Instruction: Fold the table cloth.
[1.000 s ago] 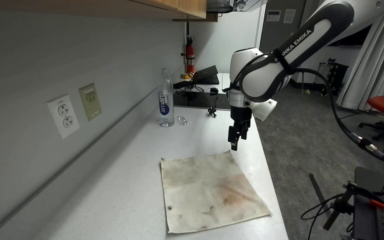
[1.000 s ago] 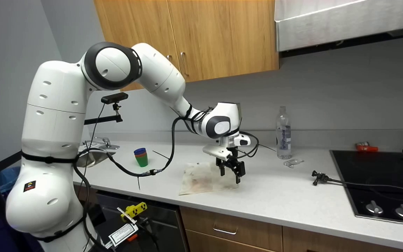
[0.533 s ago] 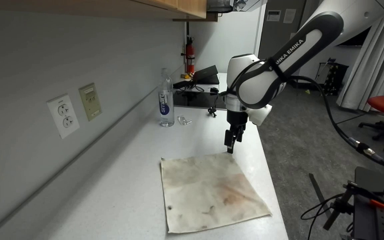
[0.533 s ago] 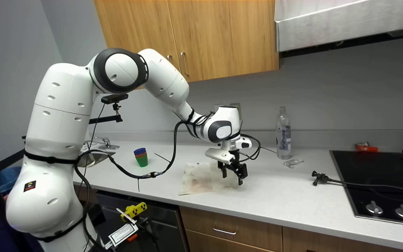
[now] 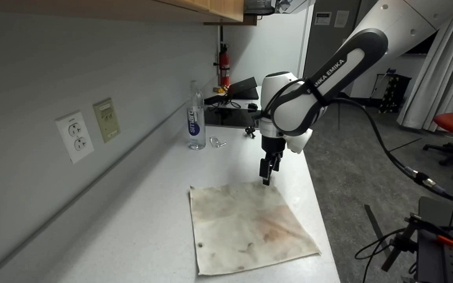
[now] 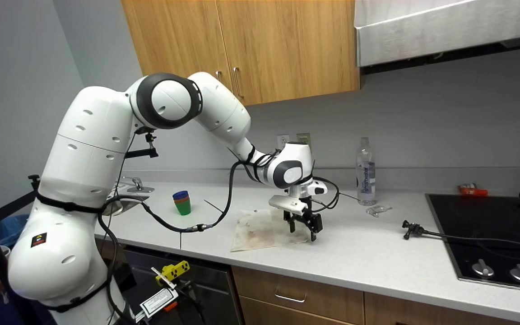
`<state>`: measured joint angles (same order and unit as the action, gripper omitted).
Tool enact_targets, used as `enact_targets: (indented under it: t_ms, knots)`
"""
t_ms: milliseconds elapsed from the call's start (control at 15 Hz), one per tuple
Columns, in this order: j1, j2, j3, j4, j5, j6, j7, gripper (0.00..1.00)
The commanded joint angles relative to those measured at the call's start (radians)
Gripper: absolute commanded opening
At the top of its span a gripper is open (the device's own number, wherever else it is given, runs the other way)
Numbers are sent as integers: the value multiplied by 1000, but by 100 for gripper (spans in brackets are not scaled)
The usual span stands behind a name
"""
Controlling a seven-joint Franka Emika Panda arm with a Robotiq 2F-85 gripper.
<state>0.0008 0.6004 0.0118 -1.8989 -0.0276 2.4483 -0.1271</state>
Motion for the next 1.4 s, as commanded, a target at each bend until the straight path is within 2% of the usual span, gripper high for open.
enact_targets:
  t_ms: [0,400,533,600,667,1133,1333]
  knots:
    - [-1,56,10,66,-17,-1,-15,96]
    - [-6,94,22,99,-4,-5,-17,90]
    - [-7,100,22,106,-3,-5,-15,78]
    - [-7,100,21,108,-2,-6,-13,64]
    - [-7,100,21,112,-1,-6,-11,55]
    - [0,93,15,121,-9,-5,-4,1]
    - [18,71,1,100,-29,16,15,0]
